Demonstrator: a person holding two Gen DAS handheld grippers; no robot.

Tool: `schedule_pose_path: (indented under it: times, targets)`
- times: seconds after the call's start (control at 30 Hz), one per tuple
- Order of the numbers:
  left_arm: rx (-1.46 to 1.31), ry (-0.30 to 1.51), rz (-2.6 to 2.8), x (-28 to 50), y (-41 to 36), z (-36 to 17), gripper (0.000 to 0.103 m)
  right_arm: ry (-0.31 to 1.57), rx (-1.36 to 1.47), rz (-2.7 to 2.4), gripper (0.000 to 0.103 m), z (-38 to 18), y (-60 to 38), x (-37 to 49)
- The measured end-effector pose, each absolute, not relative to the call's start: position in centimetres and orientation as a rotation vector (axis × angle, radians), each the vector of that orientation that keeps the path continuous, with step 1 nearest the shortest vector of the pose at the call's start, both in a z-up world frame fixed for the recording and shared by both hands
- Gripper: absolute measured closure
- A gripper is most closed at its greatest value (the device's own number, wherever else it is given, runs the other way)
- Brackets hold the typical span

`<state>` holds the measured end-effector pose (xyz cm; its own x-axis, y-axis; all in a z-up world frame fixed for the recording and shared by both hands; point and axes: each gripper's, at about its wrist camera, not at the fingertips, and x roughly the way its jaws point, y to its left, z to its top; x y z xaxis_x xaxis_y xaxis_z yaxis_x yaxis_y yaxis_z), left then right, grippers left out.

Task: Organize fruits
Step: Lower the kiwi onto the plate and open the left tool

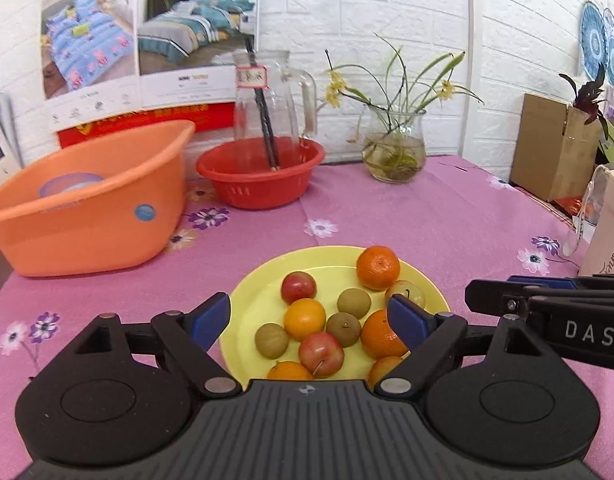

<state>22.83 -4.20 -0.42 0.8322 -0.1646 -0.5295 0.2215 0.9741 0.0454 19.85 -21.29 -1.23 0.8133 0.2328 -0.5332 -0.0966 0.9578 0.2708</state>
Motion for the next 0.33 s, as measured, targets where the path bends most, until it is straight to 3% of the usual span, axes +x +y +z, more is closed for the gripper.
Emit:
schedule_pose_path:
  times: [0.33]
  targets:
    - [0.089, 0.502, -0.203, 18.5, -3.5, 2.1, 0.017, 0.567, 0.207, 0.183, 0.030, 0.7, -20.8, 15.6]
